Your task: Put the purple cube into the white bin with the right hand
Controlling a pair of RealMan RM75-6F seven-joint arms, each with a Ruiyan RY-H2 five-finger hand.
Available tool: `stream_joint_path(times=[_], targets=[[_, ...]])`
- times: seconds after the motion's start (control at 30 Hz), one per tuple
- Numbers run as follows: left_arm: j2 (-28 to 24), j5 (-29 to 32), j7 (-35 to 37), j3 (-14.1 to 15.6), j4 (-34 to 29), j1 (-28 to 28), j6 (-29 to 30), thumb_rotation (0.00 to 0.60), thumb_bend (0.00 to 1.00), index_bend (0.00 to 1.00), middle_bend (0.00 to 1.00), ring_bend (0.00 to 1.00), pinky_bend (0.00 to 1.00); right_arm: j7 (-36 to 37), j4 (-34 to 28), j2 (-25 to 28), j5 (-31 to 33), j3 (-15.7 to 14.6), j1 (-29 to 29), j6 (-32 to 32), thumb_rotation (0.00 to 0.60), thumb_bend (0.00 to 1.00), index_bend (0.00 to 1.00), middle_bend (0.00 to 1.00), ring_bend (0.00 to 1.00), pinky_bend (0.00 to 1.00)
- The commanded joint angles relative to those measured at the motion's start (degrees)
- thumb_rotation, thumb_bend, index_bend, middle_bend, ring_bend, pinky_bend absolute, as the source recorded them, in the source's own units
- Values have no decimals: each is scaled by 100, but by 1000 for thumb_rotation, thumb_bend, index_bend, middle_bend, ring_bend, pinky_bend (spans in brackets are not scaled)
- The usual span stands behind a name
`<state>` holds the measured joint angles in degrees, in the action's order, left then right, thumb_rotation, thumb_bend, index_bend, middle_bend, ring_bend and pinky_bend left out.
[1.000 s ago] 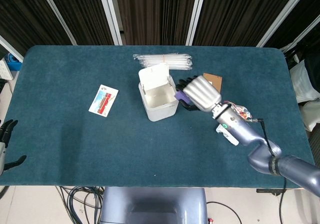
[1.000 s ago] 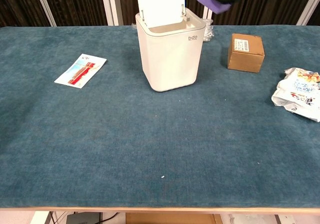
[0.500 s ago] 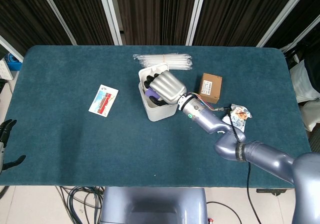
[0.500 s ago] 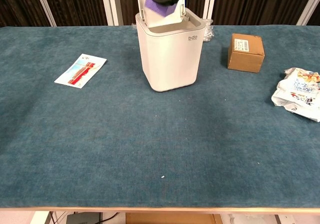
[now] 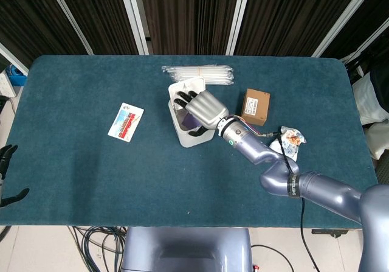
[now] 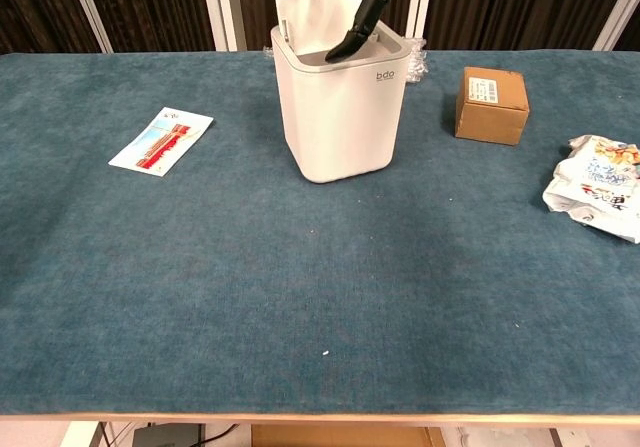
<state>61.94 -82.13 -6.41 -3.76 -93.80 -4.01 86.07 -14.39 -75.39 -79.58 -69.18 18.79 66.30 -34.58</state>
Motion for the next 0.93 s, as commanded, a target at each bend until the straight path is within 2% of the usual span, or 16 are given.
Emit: stream_joint_path(times=[0.03,0.17,0.23,0.37,0.47,0.57,0.7,0.8,0.93], targets=[[9,28,-28,-13,4,0,-2,600,95,149,169,20,0,-7,-483,360,50,26,-224,-336,600,82,138,155,207,516],[10,21,-57,-4,-15,-2,-10,600,95,149,169,20,0,129,-1207,968,-98,-64,-681,-787,600,85,148,156,209,510],[6,5,-65,5,-21,0,-5,600,95,149,169,20,0,229,-1686,1410,-296,-232,-1110,-1166,600,88,149,156,210,505],[8,7,-51,-5,-26,2,5,600,95,149,169,20,0,419,-2438,2224,-757,-784,-2143,-2037,600,90,151,155,196,468],[25,21,-76,-8,-20,-11,-20,600,95,150,169,20,0,527,-2754,2608,-1143,-1285,-3133,-3086,600,92,151,148,174,441],[39,37,-100,-9,-9,-29,-58,600,95,150,169,20,0,402,-2684,2542,-1507,-1639,-3981,-4199,600,114,150,139,166,410],[66,40,-86,-28,14,-41,-52,600,95,150,169,20,0,38,-2294,2086,-1801,-1998,-4792,-5168,600,134,148,122,144,347],[87,33,-76,-27,50,-55,-71,600,95,150,169,20,0,-214,-2031,1760,-1921,-2252,-5228,-5485,600,135,148,121,138,327],[91,59,-54,-29,74,-80,-132,600,95,150,169,20,0,-462,-1889,1539,-1865,-2470,-5583,-5531,600,136,148,117,132,316]])
